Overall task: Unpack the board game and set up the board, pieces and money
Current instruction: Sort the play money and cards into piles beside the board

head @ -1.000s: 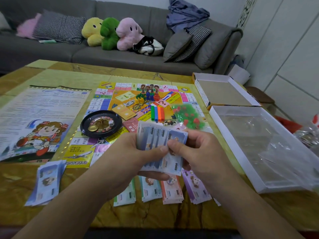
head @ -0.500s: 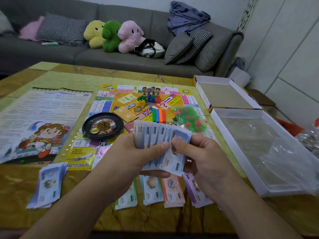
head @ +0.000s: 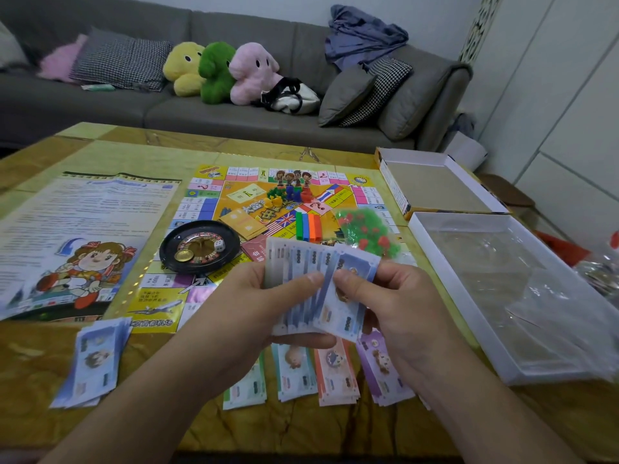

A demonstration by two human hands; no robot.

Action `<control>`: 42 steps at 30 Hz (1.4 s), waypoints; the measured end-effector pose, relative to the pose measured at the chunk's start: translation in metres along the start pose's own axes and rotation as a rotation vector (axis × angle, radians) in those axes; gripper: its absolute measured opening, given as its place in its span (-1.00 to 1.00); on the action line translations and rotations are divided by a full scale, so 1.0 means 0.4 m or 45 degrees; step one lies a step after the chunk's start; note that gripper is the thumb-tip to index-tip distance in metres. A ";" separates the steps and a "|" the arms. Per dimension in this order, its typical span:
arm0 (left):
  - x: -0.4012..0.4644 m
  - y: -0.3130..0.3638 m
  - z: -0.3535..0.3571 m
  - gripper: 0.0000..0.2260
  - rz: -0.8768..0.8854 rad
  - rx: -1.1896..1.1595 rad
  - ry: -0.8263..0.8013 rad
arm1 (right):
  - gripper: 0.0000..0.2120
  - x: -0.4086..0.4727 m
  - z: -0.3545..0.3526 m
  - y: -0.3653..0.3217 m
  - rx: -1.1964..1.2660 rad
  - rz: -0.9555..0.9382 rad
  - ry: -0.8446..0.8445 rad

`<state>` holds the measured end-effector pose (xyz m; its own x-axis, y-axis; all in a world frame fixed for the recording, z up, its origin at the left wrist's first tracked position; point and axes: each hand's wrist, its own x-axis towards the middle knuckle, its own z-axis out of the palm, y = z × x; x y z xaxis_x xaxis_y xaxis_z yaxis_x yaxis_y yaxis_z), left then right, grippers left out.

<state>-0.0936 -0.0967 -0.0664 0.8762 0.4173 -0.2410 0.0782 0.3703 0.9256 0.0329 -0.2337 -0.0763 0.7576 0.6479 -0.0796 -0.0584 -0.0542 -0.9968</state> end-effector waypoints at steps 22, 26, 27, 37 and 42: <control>-0.002 0.000 -0.002 -0.85 0.055 0.269 0.071 | -0.98 -0.016 0.023 -0.012 -0.415 -0.029 -0.040; -0.008 -0.005 0.004 -0.85 0.062 0.330 0.053 | -0.89 -0.026 0.047 -0.004 -0.500 -0.044 -0.095; -0.009 -0.006 0.003 -0.85 0.064 0.332 0.059 | -0.88 -0.030 0.050 -0.006 -0.450 -0.028 -0.130; -0.014 0.023 -0.026 -0.89 0.055 0.422 0.123 | -0.94 -0.008 0.019 -0.028 -0.239 0.062 -0.030; -0.018 0.089 -0.154 -0.85 0.239 0.305 0.465 | -0.96 -0.007 0.101 -0.006 -0.298 0.114 -0.014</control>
<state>-0.1266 -0.0353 -0.0496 0.6643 0.7392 -0.1106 0.0800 0.0768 0.9938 0.0046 -0.2046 -0.0738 0.7488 0.6410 -0.1689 0.0281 -0.2852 -0.9581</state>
